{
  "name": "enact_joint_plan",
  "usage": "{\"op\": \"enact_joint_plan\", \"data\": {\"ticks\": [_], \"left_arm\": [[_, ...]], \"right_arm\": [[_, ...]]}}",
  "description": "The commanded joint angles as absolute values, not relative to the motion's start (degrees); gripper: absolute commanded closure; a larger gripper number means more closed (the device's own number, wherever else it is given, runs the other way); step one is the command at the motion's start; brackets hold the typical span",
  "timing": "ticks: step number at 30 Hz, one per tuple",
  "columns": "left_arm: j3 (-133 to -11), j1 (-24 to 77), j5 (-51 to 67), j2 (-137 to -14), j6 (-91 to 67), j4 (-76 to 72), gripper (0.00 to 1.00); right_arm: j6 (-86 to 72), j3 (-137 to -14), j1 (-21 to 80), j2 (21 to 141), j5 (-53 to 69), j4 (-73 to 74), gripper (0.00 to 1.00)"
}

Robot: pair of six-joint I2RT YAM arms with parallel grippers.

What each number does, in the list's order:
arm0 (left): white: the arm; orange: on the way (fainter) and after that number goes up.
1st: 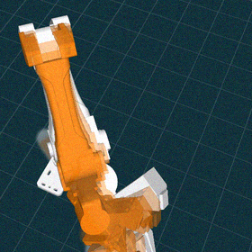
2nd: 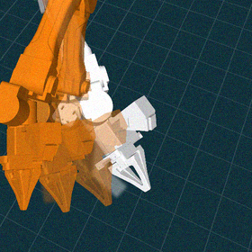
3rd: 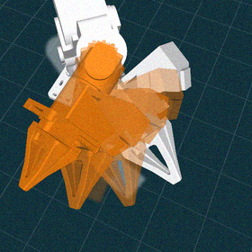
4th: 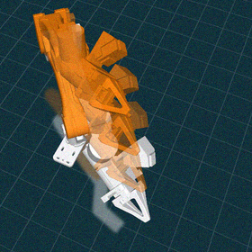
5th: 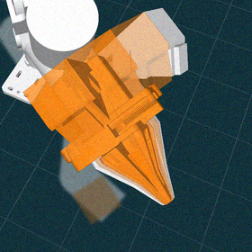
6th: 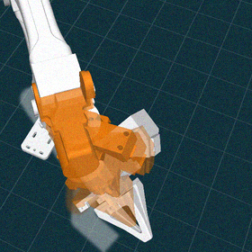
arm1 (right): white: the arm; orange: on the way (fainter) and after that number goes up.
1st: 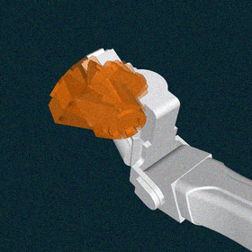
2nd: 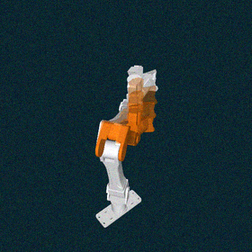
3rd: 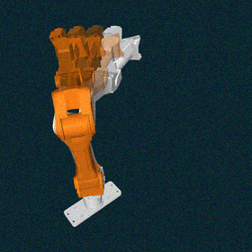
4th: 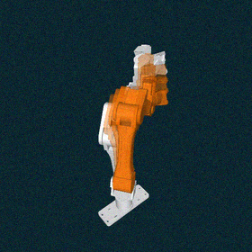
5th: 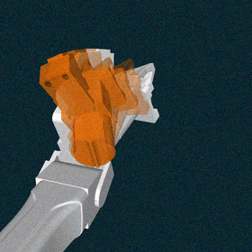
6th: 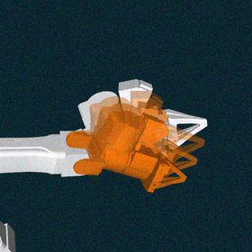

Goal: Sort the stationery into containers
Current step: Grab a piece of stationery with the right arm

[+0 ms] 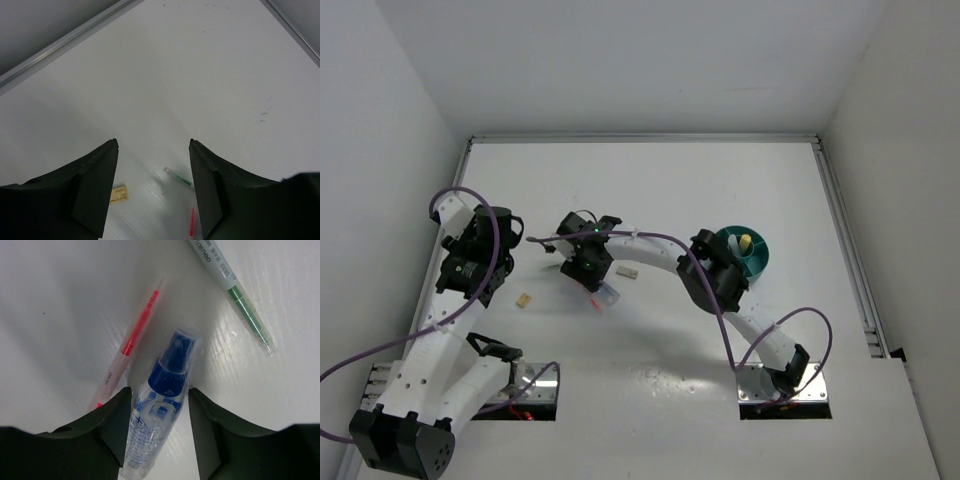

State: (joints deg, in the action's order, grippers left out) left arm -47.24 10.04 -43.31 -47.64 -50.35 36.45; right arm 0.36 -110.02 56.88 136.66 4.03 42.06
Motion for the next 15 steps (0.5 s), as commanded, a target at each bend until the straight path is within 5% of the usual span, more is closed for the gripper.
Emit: {"op": "enact_joint_plan", "data": {"ticks": [1,6,10,15], "left_arm": [[-47.5,9.6,-43.6,-47.0,-51.1,35.3,0.37],[-47.5,9.6,-43.1,-47.0,-51.1,35.3,0.42],[-47.5,9.6,-41.4,-47.0,-49.3,33.9,0.49],[-46.0,9.6,-29.1,-47.5,-40.5,26.7,0.57]], "right_arm": [[-0.5,-112.0,57.3,137.4,2.0,41.2,0.51],[-0.5,-112.6,57.3,138.5,0.8,41.8,0.66],[0.1,-112.6,56.8,137.3,0.8,42.9,0.99],[4.0,-108.3,56.1,124.1,-11.6,38.6,1.00]]}}
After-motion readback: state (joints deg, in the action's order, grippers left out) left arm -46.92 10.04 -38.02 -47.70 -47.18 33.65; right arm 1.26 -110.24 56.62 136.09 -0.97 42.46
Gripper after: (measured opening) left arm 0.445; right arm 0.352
